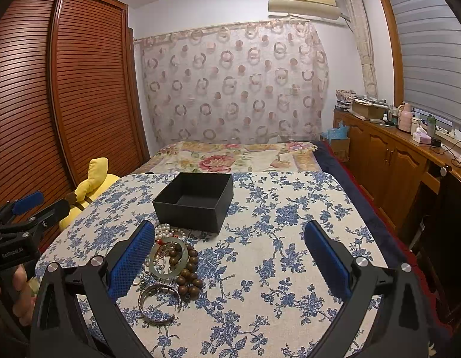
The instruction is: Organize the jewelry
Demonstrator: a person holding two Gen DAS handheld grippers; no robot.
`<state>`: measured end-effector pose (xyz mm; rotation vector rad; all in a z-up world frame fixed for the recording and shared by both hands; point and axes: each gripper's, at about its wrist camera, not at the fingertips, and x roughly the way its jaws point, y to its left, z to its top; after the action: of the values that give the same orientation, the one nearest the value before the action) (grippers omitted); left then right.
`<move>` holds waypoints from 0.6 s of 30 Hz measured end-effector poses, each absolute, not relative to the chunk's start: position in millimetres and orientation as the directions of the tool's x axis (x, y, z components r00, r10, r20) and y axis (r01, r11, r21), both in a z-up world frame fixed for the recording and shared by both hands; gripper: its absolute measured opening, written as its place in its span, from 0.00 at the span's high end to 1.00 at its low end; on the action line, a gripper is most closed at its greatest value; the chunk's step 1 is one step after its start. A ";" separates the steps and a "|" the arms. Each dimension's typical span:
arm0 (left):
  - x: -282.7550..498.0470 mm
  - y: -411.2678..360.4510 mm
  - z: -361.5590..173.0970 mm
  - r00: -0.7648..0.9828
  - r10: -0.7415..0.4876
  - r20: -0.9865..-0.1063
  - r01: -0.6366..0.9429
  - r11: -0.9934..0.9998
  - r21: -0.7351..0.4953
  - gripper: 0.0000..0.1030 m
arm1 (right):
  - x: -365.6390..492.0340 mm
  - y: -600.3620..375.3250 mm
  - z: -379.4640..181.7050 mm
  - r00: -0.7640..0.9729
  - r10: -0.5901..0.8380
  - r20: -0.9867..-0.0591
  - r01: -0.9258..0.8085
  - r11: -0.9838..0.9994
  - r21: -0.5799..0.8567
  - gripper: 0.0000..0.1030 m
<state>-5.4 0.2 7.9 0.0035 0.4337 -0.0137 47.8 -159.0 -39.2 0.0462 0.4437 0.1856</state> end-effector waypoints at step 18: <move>-11.4 2.1 16.1 0.919 -0.005 -0.395 0.012 1.000 0.015 0.06 | 47.6 -159.0 -39.2 0.887 0.189 -0.422 -0.168 0.982 0.086 0.02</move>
<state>-11.4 2.1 16.1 0.0170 0.4063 -0.0086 47.6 -159.0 -39.2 0.0471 0.4436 0.1856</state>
